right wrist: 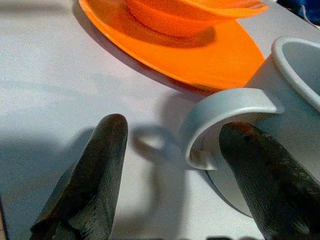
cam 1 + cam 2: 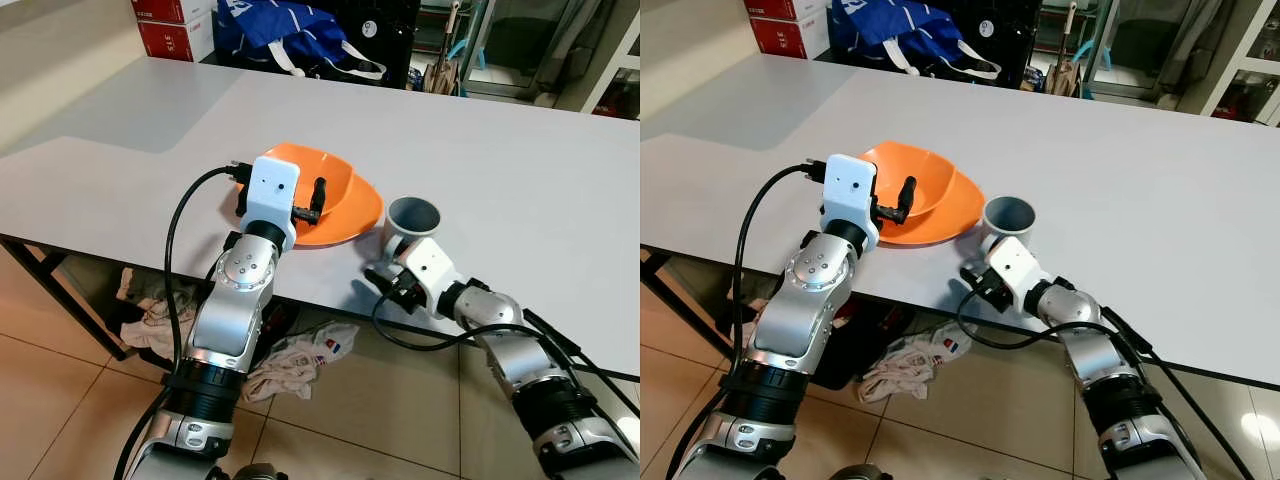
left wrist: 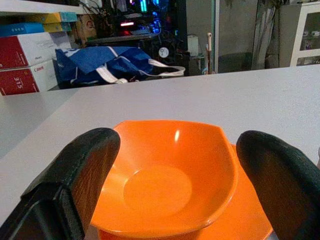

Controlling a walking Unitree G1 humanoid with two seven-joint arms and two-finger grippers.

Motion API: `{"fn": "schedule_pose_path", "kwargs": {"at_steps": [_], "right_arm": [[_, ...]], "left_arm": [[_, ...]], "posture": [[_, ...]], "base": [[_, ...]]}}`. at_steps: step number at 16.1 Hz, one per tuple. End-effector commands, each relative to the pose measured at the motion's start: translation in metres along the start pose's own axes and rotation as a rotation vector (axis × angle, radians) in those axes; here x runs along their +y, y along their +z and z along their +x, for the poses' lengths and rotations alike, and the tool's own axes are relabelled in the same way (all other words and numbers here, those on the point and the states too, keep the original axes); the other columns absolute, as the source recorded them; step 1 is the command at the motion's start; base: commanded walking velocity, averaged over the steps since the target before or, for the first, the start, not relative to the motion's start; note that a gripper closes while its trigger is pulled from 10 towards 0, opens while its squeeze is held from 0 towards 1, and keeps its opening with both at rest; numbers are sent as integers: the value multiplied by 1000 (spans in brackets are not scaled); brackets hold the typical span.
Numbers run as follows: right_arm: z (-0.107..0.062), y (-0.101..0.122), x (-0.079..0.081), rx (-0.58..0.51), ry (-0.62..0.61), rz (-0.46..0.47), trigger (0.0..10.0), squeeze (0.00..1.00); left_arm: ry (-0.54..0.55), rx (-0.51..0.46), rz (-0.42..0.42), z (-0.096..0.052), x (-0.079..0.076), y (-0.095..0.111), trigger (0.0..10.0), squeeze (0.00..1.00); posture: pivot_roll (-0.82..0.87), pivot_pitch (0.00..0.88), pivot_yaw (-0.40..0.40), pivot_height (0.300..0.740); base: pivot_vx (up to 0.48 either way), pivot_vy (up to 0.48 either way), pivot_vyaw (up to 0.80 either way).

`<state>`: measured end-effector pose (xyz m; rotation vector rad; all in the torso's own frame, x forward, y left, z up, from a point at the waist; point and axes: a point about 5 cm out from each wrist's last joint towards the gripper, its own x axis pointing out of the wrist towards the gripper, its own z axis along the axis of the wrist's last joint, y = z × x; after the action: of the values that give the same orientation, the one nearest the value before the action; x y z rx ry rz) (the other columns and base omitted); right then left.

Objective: Setting the table

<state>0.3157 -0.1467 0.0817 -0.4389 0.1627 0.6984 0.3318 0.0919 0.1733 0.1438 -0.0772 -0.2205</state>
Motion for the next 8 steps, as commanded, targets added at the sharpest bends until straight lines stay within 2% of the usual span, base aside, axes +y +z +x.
{"fn": "schedule_pose_path", "kwargs": {"at_steps": [1, 8], "right_arm": [[-5, 0, -6, 0, -34, -4, 10000, 0], [-20, -16, -11, 57, -79, 5, 10000, 0]], "left_arm": [[-13, -4, 3, 2, -3, 2, 10000, 0], [-25, 2, -10, 5, -8, 1, 10000, 0]], "posture": [[47, 0, -18, 740], [27, 0, -12, 740]], "base": [[0, 0, 0], [0, 0, 0]]}}
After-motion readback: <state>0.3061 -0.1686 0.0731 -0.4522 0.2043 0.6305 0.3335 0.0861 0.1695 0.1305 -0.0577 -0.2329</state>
